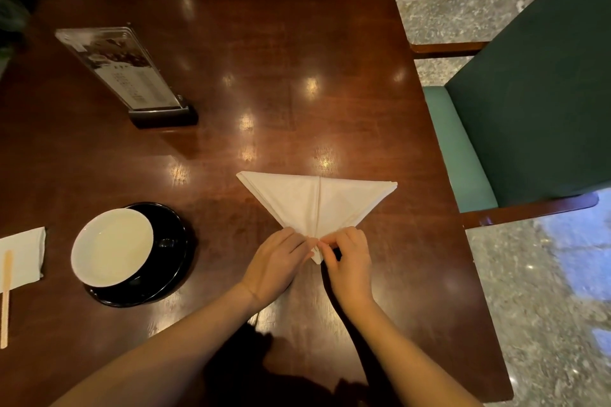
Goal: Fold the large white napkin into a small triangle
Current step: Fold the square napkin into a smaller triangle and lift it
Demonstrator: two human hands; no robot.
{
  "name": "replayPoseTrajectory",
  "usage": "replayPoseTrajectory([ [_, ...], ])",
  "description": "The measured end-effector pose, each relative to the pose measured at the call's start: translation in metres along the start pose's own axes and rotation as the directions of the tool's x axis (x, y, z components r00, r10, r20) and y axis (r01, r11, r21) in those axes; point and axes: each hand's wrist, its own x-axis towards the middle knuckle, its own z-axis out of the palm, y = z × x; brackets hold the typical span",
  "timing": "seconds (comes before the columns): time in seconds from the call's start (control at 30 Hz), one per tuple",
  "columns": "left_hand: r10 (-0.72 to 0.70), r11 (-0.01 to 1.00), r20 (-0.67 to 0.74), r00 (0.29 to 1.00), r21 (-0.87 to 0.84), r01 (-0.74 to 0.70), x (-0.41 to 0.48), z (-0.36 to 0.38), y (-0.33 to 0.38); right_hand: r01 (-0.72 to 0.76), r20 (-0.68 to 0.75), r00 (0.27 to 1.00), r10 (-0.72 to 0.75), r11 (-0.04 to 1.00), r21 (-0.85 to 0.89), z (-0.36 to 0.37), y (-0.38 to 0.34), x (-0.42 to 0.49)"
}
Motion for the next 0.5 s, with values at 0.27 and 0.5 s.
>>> replayPoseTrajectory([
  [0.27, 0.167, 0.983, 0.093, 0.982, 0.066, -0.173, 0.013, -0.002, -0.009, 0.094, 0.057, 0.994, -0.091, 0.994, -0.061, -0.017, 0.012, -0.003],
  [0.5, 0.226, 0.963, 0.144, 0.964, 0.117, -0.243, 0.018, -0.003, -0.011, 0.287, 0.083, 0.957, -0.276, 0.879, -0.380, -0.023, 0.028, -0.020],
])
